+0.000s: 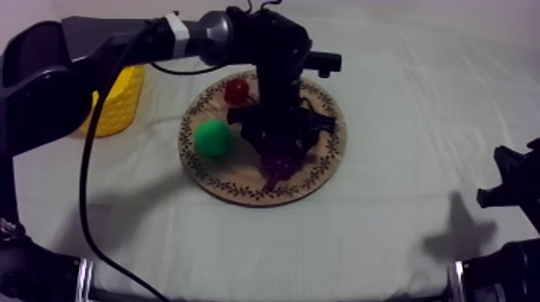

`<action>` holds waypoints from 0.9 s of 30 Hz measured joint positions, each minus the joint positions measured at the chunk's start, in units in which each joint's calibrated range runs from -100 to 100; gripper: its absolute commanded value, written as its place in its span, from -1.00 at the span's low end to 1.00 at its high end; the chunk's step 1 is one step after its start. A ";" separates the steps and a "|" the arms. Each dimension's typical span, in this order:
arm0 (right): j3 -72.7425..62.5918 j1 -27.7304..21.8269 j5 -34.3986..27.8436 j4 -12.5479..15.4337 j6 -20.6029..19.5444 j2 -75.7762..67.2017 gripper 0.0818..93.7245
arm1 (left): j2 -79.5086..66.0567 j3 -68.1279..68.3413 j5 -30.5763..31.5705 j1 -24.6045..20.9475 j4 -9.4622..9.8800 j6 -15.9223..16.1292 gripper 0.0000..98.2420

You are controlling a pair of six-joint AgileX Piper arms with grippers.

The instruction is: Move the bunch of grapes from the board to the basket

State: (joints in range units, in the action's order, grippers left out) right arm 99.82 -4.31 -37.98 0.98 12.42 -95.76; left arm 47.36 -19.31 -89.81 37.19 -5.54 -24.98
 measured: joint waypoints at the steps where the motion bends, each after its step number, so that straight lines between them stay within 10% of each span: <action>1: 0.00 0.00 0.00 0.00 0.00 0.00 -0.99 | 0.21 -0.35 -0.37 0.00 -0.10 0.07 0.12; 27: 0.00 0.00 0.00 0.00 0.00 0.00 -0.99 | -11.80 -0.74 -4.88 -0.47 0.57 2.27 0.15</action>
State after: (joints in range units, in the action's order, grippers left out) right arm 99.82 -4.31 -37.98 0.98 12.42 -95.76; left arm 35.56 -20.04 -94.69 36.72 -4.97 -22.71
